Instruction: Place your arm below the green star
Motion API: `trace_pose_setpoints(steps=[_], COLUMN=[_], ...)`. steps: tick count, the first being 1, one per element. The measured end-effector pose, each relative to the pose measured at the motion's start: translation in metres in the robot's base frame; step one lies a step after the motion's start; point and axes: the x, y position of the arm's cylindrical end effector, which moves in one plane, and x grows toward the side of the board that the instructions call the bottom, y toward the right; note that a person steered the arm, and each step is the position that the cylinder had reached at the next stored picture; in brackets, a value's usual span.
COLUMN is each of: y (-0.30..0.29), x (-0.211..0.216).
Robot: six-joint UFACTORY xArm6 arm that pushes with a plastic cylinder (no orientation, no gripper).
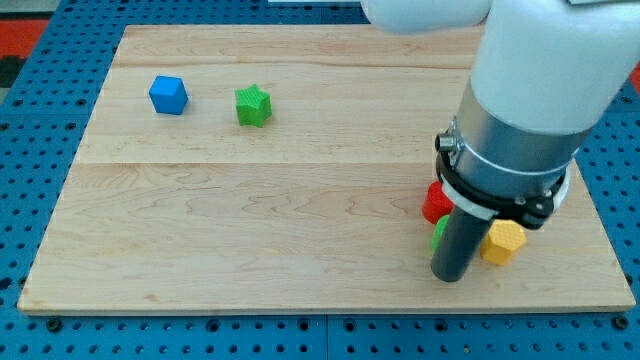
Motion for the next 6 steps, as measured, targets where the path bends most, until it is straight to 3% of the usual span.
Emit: trace_pose_setpoints(steps=[1, 2, 3, 6], y=[-0.007, -0.096, -0.177, -0.205], x=[0.016, 0.008, -0.035, -0.146])
